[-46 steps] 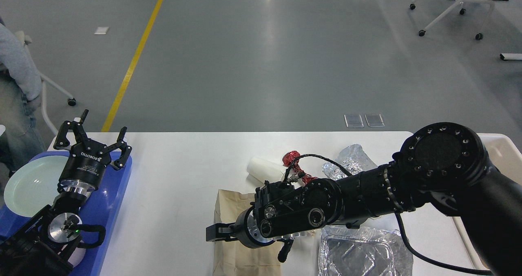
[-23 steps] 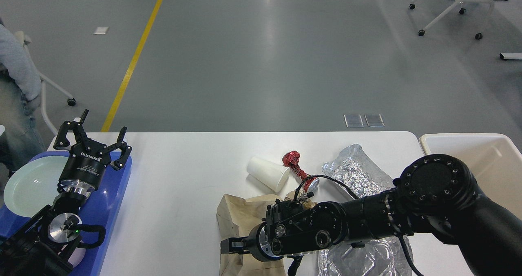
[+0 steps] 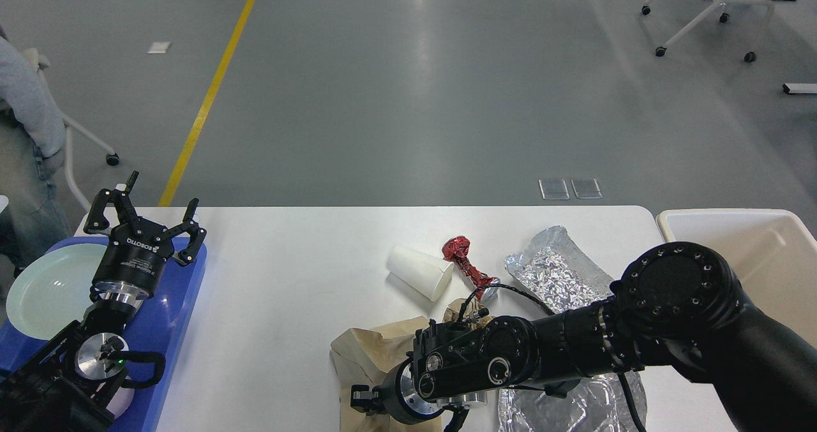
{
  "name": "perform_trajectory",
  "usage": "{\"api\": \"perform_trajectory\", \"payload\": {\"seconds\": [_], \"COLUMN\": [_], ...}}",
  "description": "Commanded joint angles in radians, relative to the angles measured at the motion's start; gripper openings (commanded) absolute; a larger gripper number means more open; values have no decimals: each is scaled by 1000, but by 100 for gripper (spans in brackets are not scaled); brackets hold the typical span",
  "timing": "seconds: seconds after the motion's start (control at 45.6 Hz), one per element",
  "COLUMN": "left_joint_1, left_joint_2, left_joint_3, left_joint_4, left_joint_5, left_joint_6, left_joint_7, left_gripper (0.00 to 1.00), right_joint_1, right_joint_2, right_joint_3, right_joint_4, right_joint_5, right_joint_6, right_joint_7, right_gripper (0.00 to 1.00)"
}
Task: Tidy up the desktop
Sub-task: 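Lower the right gripper onto the brown paper bag and grasp it, then lift the brown paper bag and carry it into the cream bin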
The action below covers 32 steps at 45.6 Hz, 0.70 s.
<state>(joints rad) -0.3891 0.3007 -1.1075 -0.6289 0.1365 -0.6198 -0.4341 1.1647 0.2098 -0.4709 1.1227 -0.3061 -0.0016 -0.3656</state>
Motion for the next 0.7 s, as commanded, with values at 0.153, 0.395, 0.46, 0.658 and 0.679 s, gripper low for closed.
{"api": "perform_trajectory", "payload": {"seconds": [0.153, 0.395, 0.46, 0.658, 0.679], "left_joint_1": [1, -1, 1, 1, 1], "left_joint_2": [0, 0, 0, 0, 0], "left_joint_3": [0, 0, 0, 0, 0], "left_joint_4": [0, 0, 0, 0, 0], "left_joint_5": [0, 0, 0, 0, 0], "left_joint_6": [0, 0, 0, 0, 0], "left_joint_7": [0, 0, 0, 0, 0], "left_gripper": [96, 96, 96, 96, 96], "right_joint_1": [75, 147, 194, 381, 401], "right_joint_2": [-20, -50, -69, -121, -130], "right_joint_3": [-77, -107, -120, -179, -179], "right_joint_4": [5, 69, 118, 313, 331], "right_joint_5": [21, 93, 128, 257, 260], "right_joint_6": [133, 140, 138, 158, 170], "right_joint_7": [-4, 0, 0, 4, 4], "right_gripper": [0, 0, 0, 0, 0]}}
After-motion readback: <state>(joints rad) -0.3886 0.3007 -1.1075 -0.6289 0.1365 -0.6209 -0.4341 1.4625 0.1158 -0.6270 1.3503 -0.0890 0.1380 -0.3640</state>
